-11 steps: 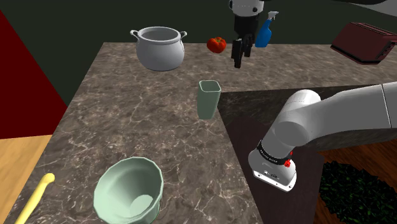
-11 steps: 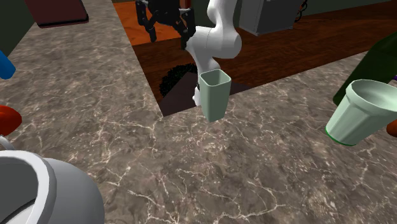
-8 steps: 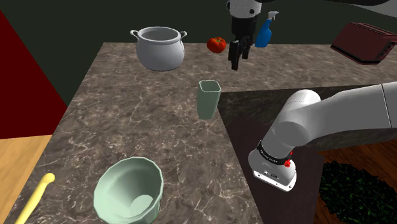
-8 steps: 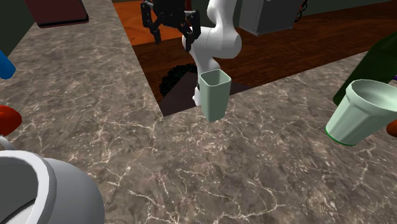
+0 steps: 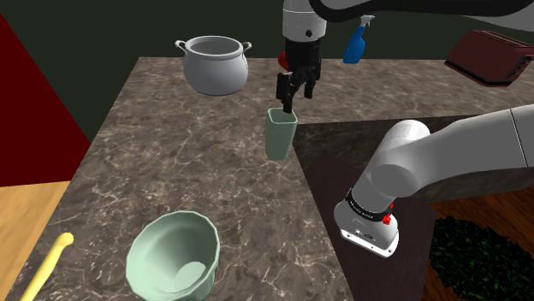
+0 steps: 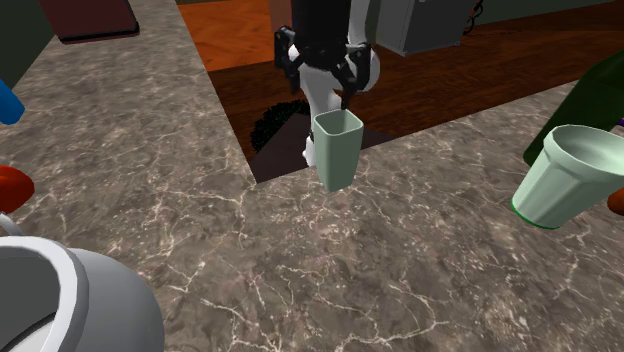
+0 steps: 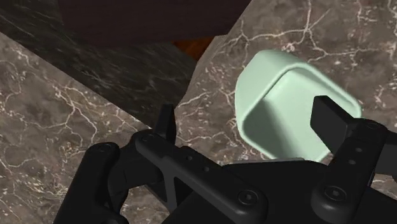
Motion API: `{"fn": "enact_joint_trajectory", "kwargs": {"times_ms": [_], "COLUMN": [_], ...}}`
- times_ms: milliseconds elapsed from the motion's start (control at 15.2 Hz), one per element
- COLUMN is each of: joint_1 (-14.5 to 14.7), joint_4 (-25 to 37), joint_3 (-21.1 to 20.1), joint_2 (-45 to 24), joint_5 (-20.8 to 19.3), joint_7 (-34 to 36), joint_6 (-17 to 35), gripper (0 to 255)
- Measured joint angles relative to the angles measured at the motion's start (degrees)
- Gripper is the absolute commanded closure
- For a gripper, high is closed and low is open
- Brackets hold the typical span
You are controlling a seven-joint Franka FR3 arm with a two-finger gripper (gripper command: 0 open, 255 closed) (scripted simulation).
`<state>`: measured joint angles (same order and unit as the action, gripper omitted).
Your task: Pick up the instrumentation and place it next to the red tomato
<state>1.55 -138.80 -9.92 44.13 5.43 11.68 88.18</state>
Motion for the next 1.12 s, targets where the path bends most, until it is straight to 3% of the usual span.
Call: {"fn": "enact_joint_trajectory", "kwargs": {"times_ms": [396,1122], "joint_1": [0.7,1.2], "joint_4": [1.9,-3.6], "joint_3": [-6.5,-8.3], "joint_2": [-4.5,-5.0], "joint_5": [6.2,7.9], "joint_7": [10.2,11.3], "joint_6": [5.1,11.5], "gripper": [0,0]}}
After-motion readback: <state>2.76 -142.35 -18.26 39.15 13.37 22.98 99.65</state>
